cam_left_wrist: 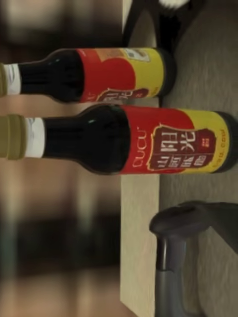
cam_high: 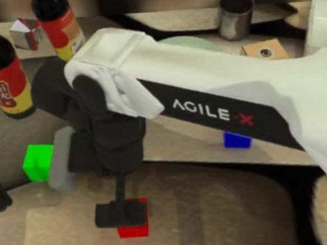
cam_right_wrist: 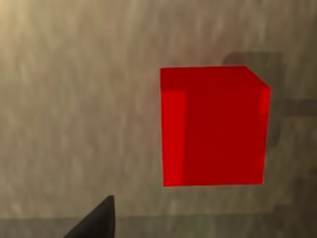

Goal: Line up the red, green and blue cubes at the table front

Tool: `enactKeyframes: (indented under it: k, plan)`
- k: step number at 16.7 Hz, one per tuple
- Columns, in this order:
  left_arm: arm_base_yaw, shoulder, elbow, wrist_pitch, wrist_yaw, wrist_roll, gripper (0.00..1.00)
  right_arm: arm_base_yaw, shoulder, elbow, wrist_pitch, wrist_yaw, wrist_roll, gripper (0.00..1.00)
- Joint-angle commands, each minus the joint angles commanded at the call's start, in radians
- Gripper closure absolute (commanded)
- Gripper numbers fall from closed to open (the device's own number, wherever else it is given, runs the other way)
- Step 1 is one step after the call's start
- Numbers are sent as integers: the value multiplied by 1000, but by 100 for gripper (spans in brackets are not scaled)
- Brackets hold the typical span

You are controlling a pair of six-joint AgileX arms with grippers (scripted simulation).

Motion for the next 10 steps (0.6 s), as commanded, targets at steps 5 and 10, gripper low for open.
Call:
enactKeyframes:
  k: [5, 10]
  plan:
    - [-22, 246, 207, -152, 0, -10, 0, -136, -290, -240, 192, -21, 64, 0]
    - [-52, 668, 496, -385, -2, -23, 0, -362, -799, -667, 476, -44, 185, 0]
